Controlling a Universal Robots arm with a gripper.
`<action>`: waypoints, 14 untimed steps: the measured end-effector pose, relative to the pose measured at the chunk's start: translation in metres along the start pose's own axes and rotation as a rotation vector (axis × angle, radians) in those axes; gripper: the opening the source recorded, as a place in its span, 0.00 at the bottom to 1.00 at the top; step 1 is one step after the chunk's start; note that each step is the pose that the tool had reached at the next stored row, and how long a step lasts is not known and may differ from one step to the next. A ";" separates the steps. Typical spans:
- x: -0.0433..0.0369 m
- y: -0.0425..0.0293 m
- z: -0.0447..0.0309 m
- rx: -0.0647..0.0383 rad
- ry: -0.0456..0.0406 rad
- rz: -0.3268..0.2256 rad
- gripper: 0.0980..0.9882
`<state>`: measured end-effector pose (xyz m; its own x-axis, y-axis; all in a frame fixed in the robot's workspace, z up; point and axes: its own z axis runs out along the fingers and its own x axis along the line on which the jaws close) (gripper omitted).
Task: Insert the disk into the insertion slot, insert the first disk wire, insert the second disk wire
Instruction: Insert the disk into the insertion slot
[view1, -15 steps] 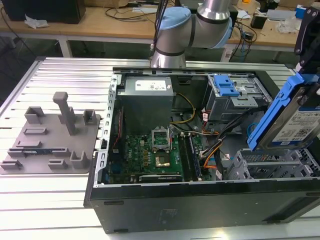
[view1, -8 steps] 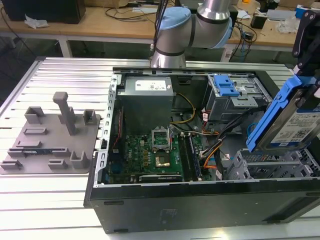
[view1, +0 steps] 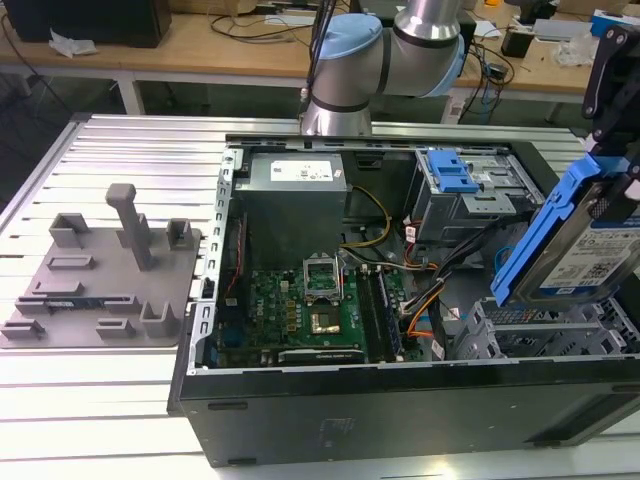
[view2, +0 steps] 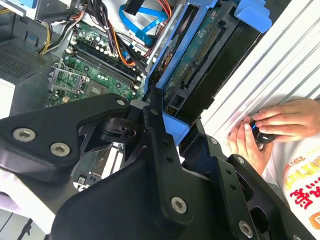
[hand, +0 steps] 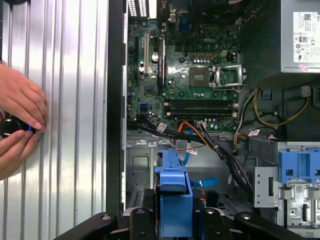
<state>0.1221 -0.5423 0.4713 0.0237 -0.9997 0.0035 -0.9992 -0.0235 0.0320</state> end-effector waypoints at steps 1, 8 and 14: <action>0.0000 0.0000 0.0008 0.000 0.0001 0.000 0.30; 0.0000 0.0000 0.0059 0.000 0.0002 0.000 0.30; 0.0004 0.0008 0.0101 0.000 0.0001 0.000 0.30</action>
<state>0.1210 -0.5427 0.4612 0.0237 -0.9997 0.0036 -0.9992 -0.0236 0.0320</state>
